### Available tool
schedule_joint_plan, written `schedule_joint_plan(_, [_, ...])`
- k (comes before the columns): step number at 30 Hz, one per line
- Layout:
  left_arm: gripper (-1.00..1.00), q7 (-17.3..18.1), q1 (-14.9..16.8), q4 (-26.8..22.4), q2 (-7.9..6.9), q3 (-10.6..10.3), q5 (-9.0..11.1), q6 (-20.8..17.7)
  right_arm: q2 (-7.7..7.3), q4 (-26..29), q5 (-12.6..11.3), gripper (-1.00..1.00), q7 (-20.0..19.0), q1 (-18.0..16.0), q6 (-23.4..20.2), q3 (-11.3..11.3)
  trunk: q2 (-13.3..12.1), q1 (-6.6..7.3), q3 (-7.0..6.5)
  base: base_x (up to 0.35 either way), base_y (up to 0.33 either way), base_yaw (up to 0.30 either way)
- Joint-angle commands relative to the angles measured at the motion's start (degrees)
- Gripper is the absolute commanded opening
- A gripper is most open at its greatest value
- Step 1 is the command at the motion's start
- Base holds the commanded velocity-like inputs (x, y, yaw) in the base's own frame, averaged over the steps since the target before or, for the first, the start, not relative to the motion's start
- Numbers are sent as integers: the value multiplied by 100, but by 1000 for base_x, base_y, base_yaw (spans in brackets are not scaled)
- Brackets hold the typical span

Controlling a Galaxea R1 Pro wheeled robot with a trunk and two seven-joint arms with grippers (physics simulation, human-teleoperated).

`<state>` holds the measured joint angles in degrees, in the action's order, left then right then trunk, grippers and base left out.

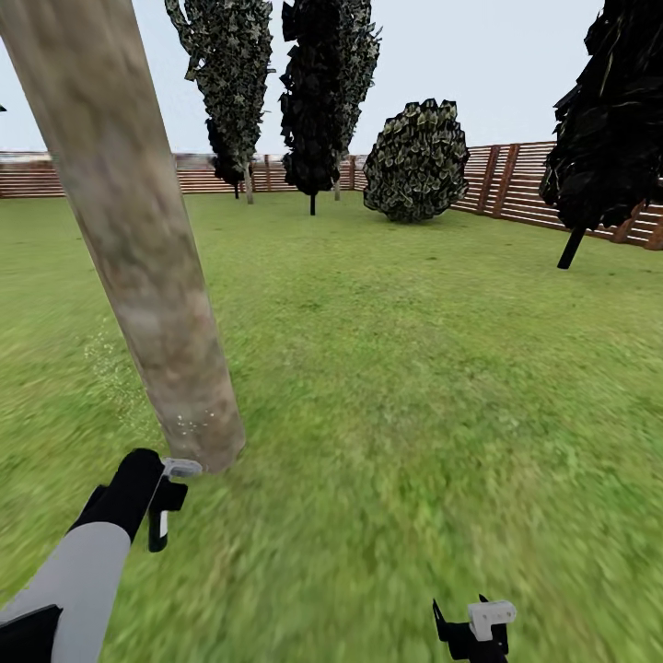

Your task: In the garden, pick up the pesticide atomizer on the floor and spray pesticide onto both trees until each tree trunk is fully covered.

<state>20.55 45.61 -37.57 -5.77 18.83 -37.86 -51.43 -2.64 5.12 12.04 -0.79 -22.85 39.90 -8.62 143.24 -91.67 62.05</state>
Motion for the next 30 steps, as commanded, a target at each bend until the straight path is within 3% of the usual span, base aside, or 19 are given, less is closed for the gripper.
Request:
schedule_joint_plan(1, [-100, -5, 1, -25, 124, -6, -60, 10, 0, 0, 0, 100, 0, 0, 0, 0, 0, 0, 0, 0, 0, 0])
schedule_joint_plan(4, [-100, -7, 1, -45, 222, -18, -71, 12, 0, 0, 0, 100, 0, 0, 0, 0, 0, 0, 0, 0, 0, 0])
schedule_joint_plan(6, [-100, -5, 3, -42, 166, -2, -79, 19, 0, -2, 0, 100, 0, 0, 4, 0, 0, 0, 0, 0, 0, 0])
schedule_joint_plan(11, [-100, 24, -8, 2, -351, 33, -53, 39, 0, -2, 0, 100, 0, 0, 6, 0, 0, 0, 0, 0, 0, 0])
schedule_joint_plan(25, [-100, 23, -8, 7, -283, 9, -11, 37, 0, -2, 0, 100, 0, 0, 8, 0, 0, 0, 0, 71, 178, 0])
schedule_joint_plan(30, [-100, 18, -8, -41, -189, 0, -11, 45, 0, -2, 0, 100, 0, 0, 6, 0, 0, 0, 0, -271, 3, 0])
